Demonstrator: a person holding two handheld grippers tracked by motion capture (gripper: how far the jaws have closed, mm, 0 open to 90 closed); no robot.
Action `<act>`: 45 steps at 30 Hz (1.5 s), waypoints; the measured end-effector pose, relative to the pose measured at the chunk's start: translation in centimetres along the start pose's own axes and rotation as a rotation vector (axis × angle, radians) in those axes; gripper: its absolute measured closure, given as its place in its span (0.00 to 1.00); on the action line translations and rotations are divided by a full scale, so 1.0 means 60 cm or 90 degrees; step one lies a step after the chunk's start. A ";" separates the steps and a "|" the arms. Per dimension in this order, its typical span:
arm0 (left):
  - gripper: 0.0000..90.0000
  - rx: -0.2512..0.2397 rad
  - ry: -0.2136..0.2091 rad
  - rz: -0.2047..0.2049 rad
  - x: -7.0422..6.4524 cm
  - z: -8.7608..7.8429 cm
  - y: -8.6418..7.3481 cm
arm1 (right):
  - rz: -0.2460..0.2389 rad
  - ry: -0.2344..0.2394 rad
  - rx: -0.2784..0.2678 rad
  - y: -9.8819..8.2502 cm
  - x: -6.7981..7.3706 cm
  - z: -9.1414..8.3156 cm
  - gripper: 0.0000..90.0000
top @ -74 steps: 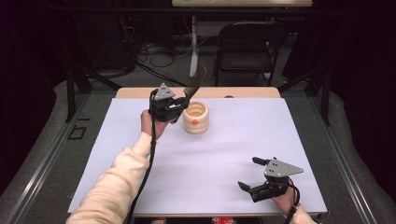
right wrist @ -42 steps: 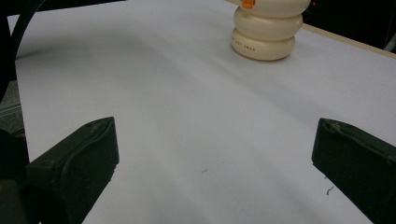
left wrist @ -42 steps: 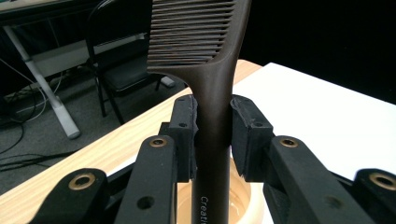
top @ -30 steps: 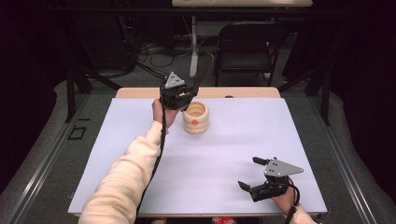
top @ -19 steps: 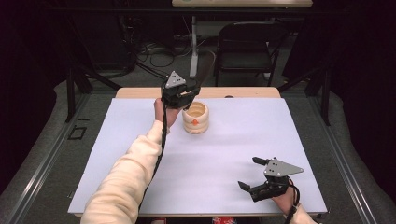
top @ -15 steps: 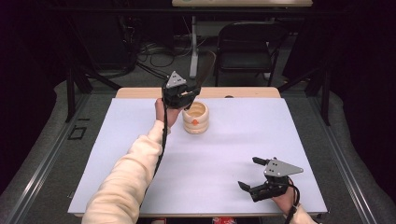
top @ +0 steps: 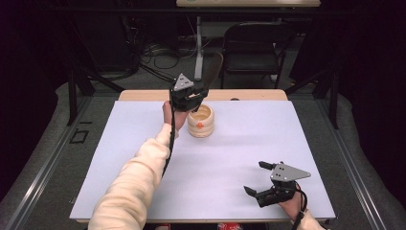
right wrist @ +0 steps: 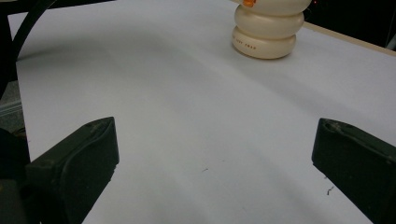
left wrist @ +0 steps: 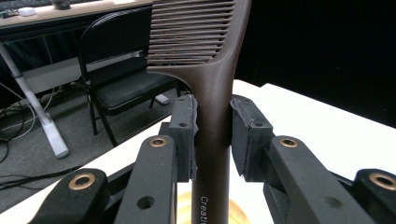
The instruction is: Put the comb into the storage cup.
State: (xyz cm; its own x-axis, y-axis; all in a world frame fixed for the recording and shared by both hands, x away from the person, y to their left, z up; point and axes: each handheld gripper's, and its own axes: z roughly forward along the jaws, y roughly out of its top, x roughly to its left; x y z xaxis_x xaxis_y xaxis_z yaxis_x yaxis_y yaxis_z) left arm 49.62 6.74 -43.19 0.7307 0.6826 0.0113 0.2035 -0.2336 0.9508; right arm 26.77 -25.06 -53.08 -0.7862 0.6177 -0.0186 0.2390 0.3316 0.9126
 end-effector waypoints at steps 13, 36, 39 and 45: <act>0.80 -0.011 0.001 -0.021 -0.002 0.017 -0.013 | 0.002 0.001 0.000 0.000 0.000 0.000 0.00; 0.80 -0.020 -0.014 -0.058 0.009 0.029 -0.050 | 0.000 0.002 0.002 0.000 0.000 0.001 0.00; 0.80 -0.016 -0.014 -0.051 0.009 0.029 -0.057 | 0.002 0.003 0.001 0.000 0.001 0.001 0.00; 0.80 -0.017 -0.011 -0.058 0.013 0.028 -0.066 | -0.001 0.002 0.002 0.000 0.000 0.001 0.00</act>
State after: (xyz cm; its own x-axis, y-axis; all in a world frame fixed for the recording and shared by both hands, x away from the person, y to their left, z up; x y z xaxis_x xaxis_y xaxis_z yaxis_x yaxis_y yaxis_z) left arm 50.45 7.03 -47.49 0.7210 0.6883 -0.0804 0.2518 -0.1521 0.9558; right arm 26.79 -25.01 -53.10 -0.7879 0.6156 -0.0187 0.2397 0.3344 0.9115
